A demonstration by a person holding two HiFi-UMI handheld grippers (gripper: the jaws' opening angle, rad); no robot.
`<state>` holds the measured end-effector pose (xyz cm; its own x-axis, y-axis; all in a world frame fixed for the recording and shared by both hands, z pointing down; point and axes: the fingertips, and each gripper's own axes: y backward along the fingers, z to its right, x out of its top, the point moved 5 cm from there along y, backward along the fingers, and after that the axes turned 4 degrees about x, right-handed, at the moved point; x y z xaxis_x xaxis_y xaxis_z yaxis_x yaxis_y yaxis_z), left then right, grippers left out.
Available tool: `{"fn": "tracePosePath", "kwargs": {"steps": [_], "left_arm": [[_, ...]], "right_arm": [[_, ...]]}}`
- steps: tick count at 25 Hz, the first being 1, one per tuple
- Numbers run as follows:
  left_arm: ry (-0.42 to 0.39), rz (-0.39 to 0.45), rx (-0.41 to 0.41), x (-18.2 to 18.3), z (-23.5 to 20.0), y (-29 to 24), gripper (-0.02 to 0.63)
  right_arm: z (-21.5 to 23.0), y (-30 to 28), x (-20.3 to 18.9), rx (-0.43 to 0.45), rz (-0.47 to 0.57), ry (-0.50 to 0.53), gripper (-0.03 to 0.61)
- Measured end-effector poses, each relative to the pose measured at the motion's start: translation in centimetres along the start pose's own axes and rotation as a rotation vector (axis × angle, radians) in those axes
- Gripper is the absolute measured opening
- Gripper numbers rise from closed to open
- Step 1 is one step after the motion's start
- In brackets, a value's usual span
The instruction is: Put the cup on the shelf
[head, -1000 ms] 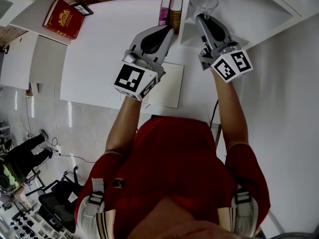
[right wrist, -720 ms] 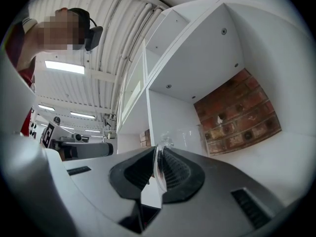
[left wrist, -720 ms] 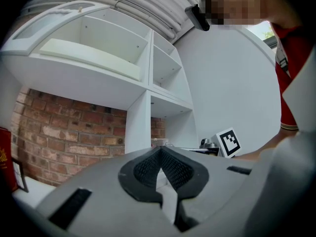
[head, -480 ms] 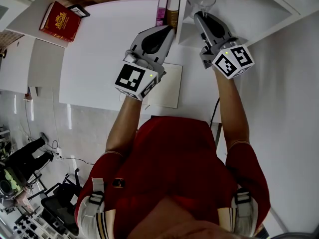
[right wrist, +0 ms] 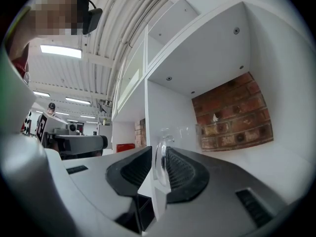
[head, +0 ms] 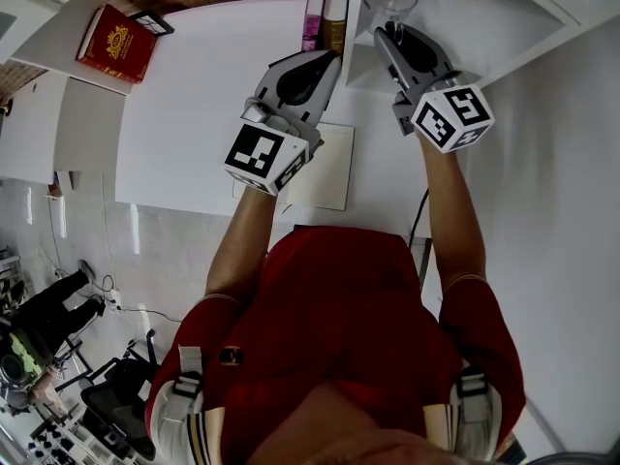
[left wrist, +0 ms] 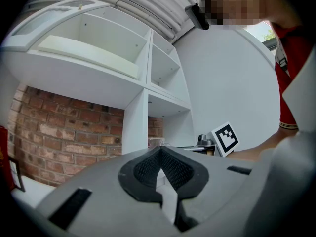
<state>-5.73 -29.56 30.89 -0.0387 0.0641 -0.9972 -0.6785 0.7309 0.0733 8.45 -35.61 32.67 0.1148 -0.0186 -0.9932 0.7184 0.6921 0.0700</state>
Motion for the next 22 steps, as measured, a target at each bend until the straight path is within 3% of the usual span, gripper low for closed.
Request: {"fn": "tracePosePath", "kwargs": {"steps": [22], "left_arm": [[0.000,0.003,-0.001,0.19,0.94,0.71,0.005]], "right_arm": [[-0.59,0.21,0.30,-0.129,-0.133,0.160,0.183]]}}
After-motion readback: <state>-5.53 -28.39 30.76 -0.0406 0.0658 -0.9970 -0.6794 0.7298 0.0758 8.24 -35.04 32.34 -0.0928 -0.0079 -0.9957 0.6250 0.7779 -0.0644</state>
